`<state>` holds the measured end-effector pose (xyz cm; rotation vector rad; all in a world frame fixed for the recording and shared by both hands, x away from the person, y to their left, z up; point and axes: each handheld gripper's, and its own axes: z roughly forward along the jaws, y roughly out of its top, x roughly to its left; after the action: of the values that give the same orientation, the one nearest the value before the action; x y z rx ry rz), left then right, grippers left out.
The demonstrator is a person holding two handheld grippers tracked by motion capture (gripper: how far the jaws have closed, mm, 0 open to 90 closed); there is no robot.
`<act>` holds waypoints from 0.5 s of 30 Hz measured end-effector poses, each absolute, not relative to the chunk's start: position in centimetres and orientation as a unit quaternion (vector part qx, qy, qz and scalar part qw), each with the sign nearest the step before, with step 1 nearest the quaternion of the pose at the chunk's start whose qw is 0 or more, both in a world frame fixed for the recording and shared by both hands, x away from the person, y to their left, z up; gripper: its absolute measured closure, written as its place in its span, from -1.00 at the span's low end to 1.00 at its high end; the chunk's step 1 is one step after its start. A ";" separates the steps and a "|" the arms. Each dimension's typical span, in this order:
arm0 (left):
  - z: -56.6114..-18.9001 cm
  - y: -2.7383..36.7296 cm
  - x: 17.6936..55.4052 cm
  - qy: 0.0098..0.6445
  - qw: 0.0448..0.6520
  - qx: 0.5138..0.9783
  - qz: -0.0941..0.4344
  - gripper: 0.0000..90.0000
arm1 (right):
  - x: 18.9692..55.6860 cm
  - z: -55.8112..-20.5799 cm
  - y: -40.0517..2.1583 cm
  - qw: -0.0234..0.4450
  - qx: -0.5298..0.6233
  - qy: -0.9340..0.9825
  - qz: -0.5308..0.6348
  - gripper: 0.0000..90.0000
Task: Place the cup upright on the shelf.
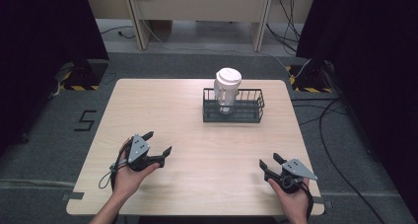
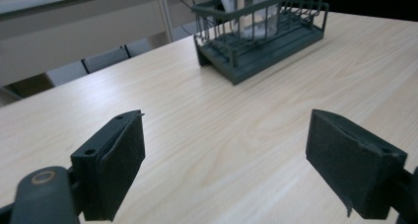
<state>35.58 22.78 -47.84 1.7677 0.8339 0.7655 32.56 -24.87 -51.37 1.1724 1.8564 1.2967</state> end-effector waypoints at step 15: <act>-51.1 25.4 33.6 0.394 0.476 0.719 0.318 -0.67 | 32.9 -51.3 -24.4 0.295 0.434 0.706 0.475 -0.16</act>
<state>33.62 25.41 -51.06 1.7573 0.9629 0.7774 32.91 -24.35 -51.35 1.1545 1.8786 1.2641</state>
